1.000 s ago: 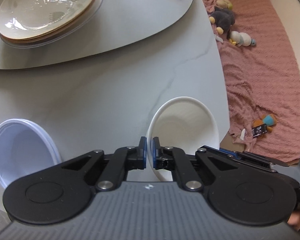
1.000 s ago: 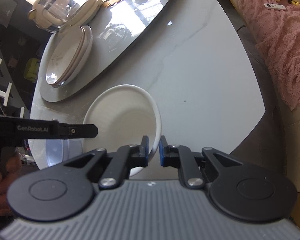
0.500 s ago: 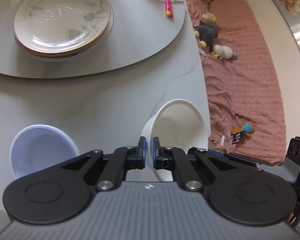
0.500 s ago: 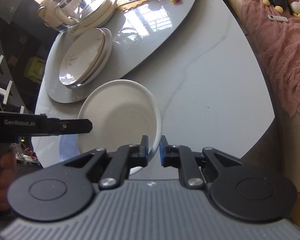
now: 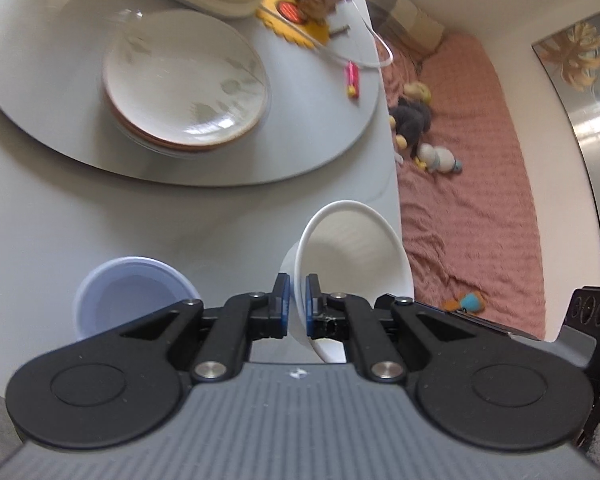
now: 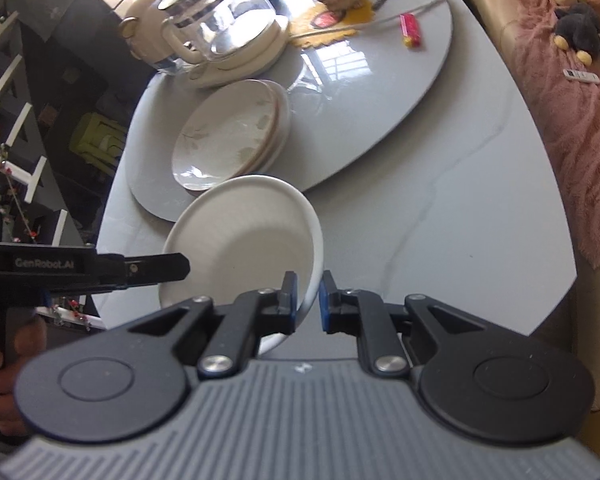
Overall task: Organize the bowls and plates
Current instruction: 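Lift the ceramic bowl with both grippers and carry it over the plastic bowls, then lower the ceramic bowl into the nested plastic bowls and open both grippers, then close both grippers on the rim of the nested bowl stack, then lift the bowl stack with both grippers and carry it over the plate stack, then lower the bowl stack onto the leaf-pattern plates and open both grippers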
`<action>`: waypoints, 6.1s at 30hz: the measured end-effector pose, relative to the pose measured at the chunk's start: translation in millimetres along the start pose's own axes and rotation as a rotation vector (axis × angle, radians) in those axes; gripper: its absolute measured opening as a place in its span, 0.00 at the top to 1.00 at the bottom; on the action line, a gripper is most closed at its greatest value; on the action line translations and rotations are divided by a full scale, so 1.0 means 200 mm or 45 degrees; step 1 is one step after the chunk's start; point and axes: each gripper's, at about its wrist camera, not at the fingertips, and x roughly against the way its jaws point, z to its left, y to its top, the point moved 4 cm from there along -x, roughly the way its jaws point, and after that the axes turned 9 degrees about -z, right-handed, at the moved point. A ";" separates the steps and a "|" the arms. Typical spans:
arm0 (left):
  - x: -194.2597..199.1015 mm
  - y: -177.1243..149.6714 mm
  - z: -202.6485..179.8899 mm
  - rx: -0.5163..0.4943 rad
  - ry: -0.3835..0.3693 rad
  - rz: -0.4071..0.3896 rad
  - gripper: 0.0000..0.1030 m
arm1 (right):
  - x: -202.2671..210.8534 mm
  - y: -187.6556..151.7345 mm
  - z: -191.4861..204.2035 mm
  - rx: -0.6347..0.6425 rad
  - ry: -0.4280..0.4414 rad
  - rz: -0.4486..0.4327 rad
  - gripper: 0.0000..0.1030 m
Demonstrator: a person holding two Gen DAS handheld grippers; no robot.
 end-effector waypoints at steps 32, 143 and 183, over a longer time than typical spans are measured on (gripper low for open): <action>0.12 -0.16 0.70 0.245 0.176 0.023 0.93 | -0.51 -0.22 0.53 0.396 -0.044 0.249 0.85; -0.17 0.44 0.54 0.110 0.119 -0.208 0.81 | -0.64 0.22 0.38 -0.051 0.052 0.103 0.75; -0.50 0.96 0.48 -0.043 0.313 -0.185 0.64 | -0.92 0.61 0.31 0.032 -0.078 0.067 0.70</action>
